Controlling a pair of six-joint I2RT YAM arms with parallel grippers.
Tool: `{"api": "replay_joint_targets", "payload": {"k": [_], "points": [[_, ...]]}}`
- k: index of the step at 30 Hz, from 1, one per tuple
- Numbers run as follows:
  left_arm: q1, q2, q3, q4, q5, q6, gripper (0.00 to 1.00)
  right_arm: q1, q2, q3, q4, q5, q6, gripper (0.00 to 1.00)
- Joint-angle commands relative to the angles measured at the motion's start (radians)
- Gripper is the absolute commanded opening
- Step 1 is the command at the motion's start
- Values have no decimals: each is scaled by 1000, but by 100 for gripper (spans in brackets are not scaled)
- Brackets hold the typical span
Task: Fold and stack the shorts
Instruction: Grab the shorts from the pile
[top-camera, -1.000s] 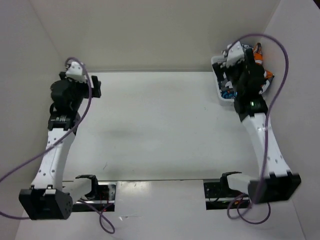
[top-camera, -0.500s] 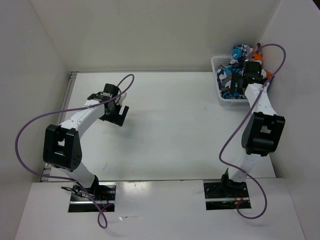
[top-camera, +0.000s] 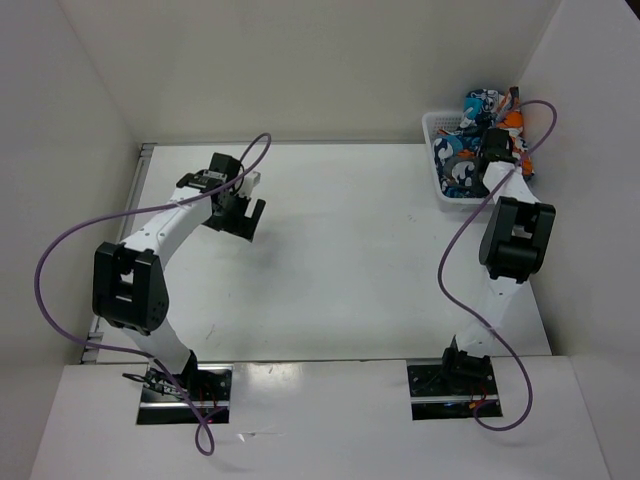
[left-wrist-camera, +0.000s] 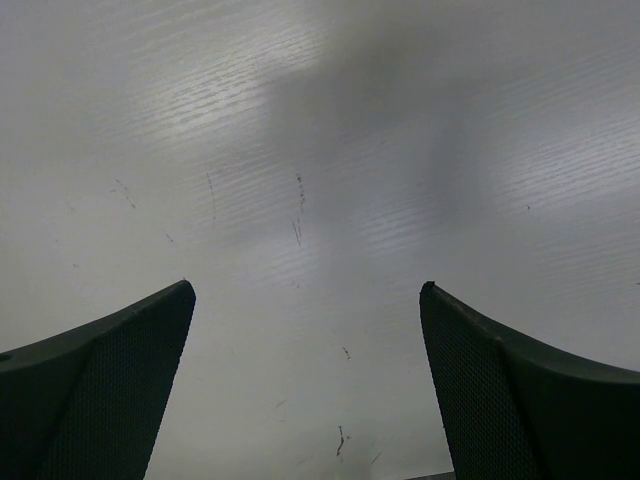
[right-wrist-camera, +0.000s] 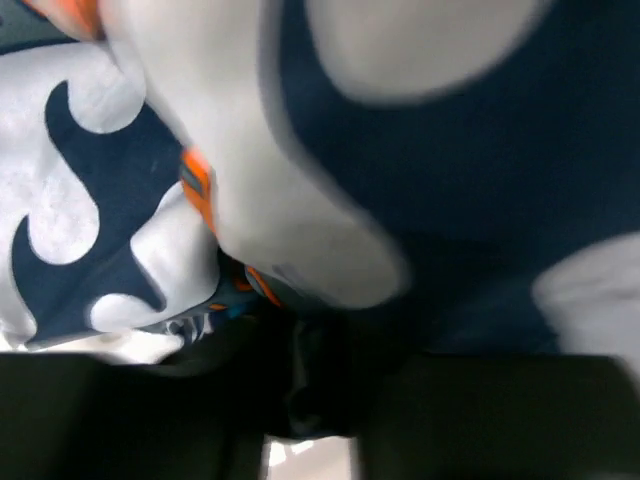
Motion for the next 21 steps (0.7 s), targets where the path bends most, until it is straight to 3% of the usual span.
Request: {"api": "replay_joint_targets", "payload": {"k": [1,6,11,17,21], "points": [[-2,3,49,-20,8,3,100,37,-20,74,38,52,-1,23],[-2,3,58,-20,8,3,100,106,-103,51,120,142,-62,0],[-2,-17,78,-20,-1,3,100,151,-203,42,198,216,-107,0],[-2,-48,129,0,-30,3,100,171,-357,146,343,261,-168,0],[-2,-80,182,19,-30,3,100,278,-457,177,492,270,-304,0]]}}
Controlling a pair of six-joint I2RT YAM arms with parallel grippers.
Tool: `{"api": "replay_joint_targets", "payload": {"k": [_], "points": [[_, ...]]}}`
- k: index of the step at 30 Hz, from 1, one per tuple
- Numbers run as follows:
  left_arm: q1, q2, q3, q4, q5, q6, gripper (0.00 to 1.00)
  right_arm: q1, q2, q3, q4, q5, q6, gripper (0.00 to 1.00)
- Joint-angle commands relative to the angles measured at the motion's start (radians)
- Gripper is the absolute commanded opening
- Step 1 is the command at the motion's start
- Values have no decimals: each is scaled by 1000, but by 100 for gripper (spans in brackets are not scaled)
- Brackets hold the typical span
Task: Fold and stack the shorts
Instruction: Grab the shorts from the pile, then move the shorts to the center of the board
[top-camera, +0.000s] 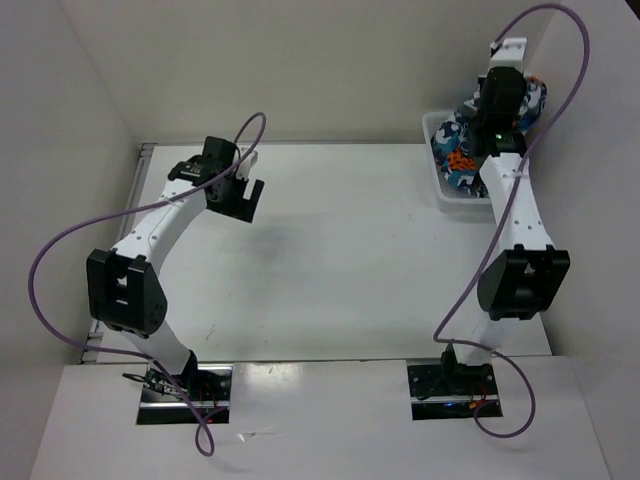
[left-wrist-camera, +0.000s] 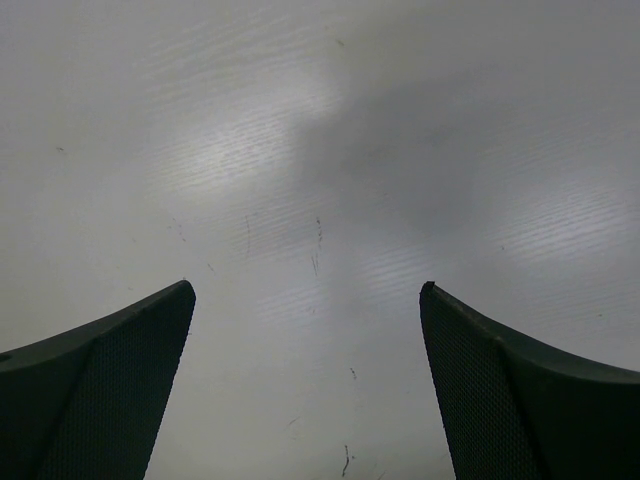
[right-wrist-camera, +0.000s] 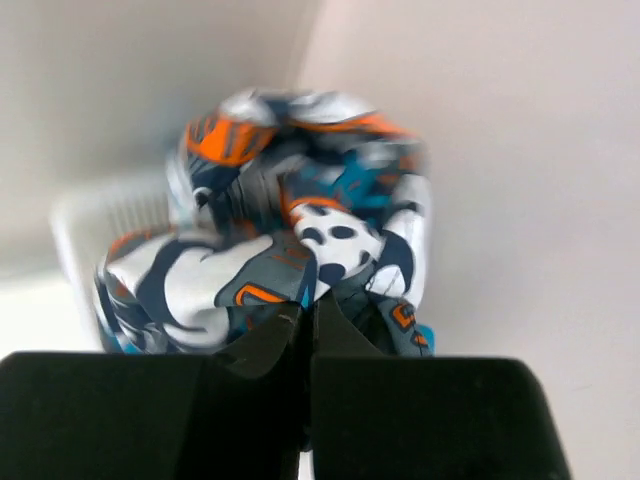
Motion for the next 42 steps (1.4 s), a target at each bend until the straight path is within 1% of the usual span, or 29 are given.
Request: {"api": "replay_joint_targets", "payload": {"k": [1,2,4,5,6,7,8,10,11,12,13,14,15,16,18,19,21,23,24,27,28,29,30,31,34,35,37,39,42], "points": [[-2,-77,83,34,-9,3,100,122,-143,79,260,41,-171,0],[-2,-91,94,34,-9,3,100,198,-144,95,261,41,-200,0],[-2,-100,117,43,-18,3,100,287,-154,132,235,27,-266,0],[-2,-123,117,43,-19,3,100,377,-154,161,189,3,-278,2],[-2,-132,129,43,-19,3,100,430,-142,171,135,-46,-279,5],[-2,-143,129,53,-40,3,100,477,-133,171,47,-66,-288,7],[7,-166,129,64,-40,3,100,576,-124,142,16,-82,-307,9],[48,-198,129,95,-51,3,100,671,-99,82,-18,-82,-341,17],[67,-235,105,107,-51,3,100,709,-75,38,-49,-97,-341,25],[82,-255,91,119,-51,3,100,770,-61,17,-84,-121,-351,58],[116,-273,76,138,-64,3,100,795,-47,-4,-107,-147,-351,78],[131,-307,57,147,-81,3,100,817,-36,-50,-147,-158,-338,88],[143,-326,5,156,-101,3,100,847,-27,-68,-172,-177,-328,99],[163,-342,-27,172,-144,3,100,847,-27,-81,-198,-238,-317,99],[173,-390,-99,185,-176,3,100,858,-18,-81,-284,-307,-254,99],[185,-413,-168,186,-177,3,100,858,-18,-81,-308,-362,-242,99],[185,-425,-223,186,-167,3,100,858,-47,-70,-339,-392,-230,99],[185,-416,-269,186,-112,3,100,858,-56,-99,-348,-383,-229,99],[185,-407,-270,186,-91,3,100,858,-73,-119,-348,-373,-248,99],[185,-352,-270,176,6,3,100,858,-120,-269,-359,-341,-313,99],[185,-318,-270,166,23,3,100,858,-146,-373,-359,-341,-329,99],[185,-303,-256,166,35,3,100,858,-162,-430,-359,-317,-346,99],[185,-272,-256,155,56,3,100,858,-176,-485,-359,-306,-372,97],[185,-260,-241,155,67,3,100,858,-214,-589,-345,-295,-372,97],[185,-225,-228,155,98,3,100,840,-292,-740,-345,-295,-369,97],[185,-225,-219,164,107,3,100,840,-308,-768,-345,-304,-369,99],[176,-191,-219,164,136,3,100,840,-329,-826,-367,-342,-360,99],[176,-177,-207,164,150,3,100,840,-329,-851,-367,-376,-360,99],[176,-168,-194,164,163,3,100,840,-308,-904,-327,-361,-360,99]]}}
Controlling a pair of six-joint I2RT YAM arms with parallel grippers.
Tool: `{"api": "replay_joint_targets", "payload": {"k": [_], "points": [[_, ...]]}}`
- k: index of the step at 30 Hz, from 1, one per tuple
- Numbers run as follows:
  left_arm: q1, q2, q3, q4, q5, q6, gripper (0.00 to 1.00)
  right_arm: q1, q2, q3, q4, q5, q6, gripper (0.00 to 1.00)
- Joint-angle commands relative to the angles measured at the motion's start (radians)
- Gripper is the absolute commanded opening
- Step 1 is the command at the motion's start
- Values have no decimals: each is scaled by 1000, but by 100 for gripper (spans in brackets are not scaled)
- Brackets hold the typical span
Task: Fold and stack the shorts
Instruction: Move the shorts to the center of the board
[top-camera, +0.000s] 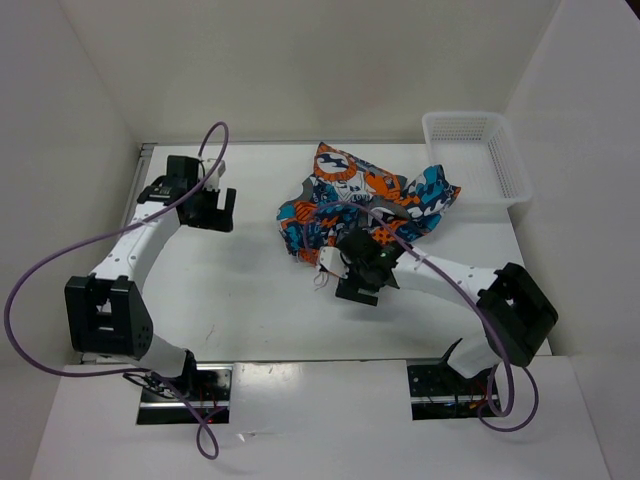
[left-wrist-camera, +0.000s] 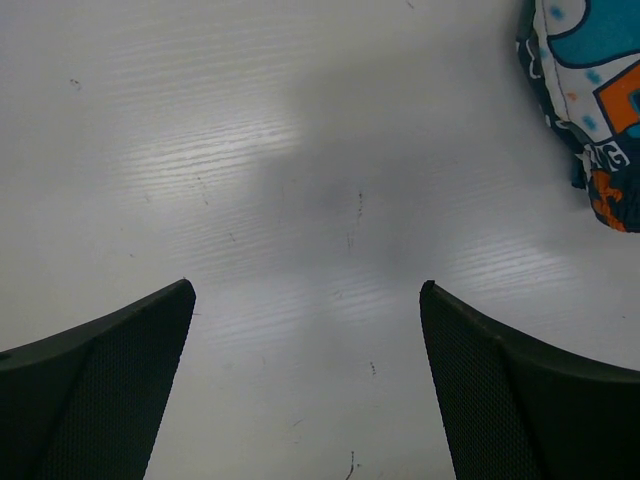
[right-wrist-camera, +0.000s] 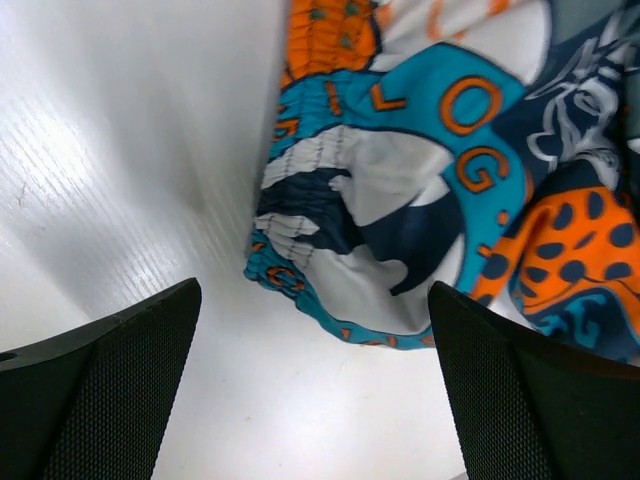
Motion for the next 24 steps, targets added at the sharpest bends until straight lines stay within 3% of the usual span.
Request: {"api": "replay_joint_targets", "payload": {"k": [1,4,9,12,13,15,16,21,24], "points": [[-4,5,49,13,51,3,100,-3,-29,-52,65,-13,-20,99],[-4,-16,38,13,42,3,100,-3,2,-109,109,-31,-20,99],[-4,-45,6,13,32,3,100,-3,39,-143,169,-40,-20,77],[-4,-55,-4,22,32,3,100,-3,59,-143,169,-40,-20,56],[-4,-55,-4,23,32,3,100,-3,59,-131,169,-55,-29,40],[-4,-64,-4,23,32,3,100,-3,71,-95,158,-65,-29,19],[-4,-75,-14,23,32,3,100,-3,80,-78,158,-65,-29,1],[-4,-95,-36,32,32,3,100,-3,90,145,100,-49,16,0],[22,-105,-36,43,32,3,100,-3,135,429,1,-147,90,0]]}}
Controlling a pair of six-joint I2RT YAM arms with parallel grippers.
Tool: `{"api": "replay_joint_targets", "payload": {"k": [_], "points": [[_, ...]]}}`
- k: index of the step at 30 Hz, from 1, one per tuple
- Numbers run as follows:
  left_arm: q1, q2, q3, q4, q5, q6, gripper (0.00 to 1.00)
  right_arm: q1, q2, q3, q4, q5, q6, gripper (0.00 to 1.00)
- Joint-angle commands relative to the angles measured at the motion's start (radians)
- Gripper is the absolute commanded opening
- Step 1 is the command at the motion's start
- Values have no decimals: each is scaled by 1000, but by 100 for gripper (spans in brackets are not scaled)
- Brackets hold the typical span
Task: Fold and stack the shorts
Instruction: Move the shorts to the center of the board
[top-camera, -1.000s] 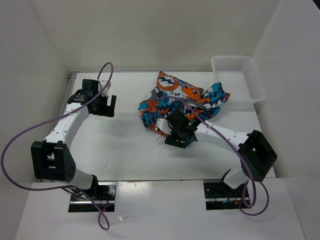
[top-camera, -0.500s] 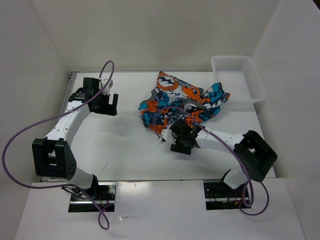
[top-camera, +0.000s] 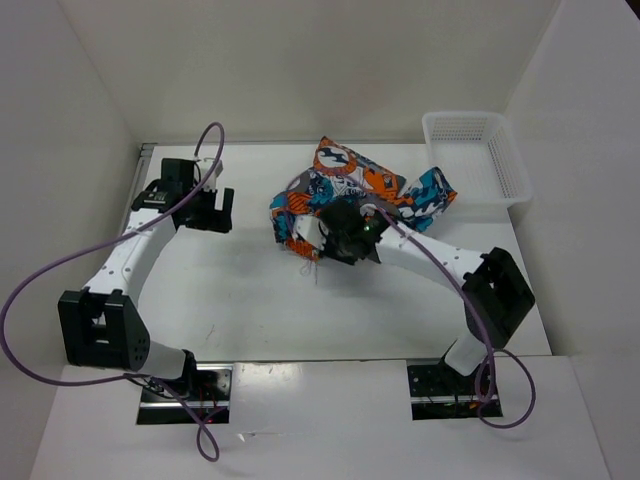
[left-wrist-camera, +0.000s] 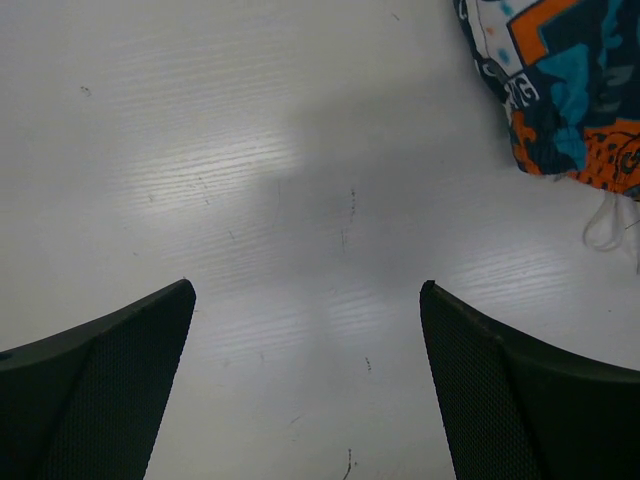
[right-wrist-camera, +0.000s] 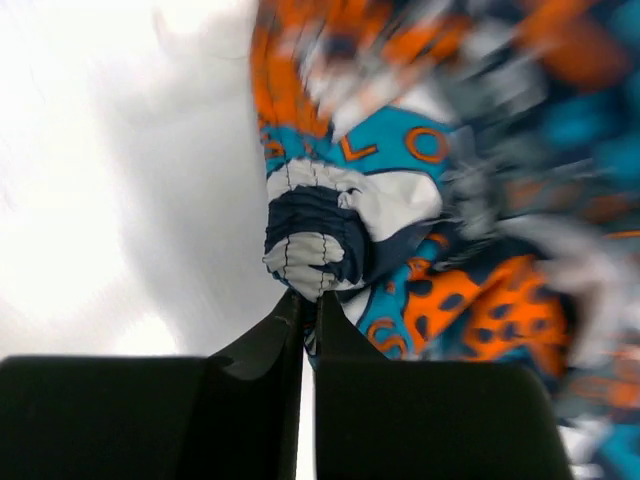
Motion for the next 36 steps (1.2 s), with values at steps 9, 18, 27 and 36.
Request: {"api": "replay_joint_targets", "payload": {"k": [9,18,27,36], "points": [[197,-95,105,39,42,3,100,-11,301,1355,-51,-231,405,0],[207,-104,174,28,24,3,100,-86,406,1486,10,-223,729,0],[182,-6,209,28,21,3,100,-331,285,724,-42,-421,779,13],[161,15,163,28,-48,3,100,-371,178,468,30,-63,448,100]]}}
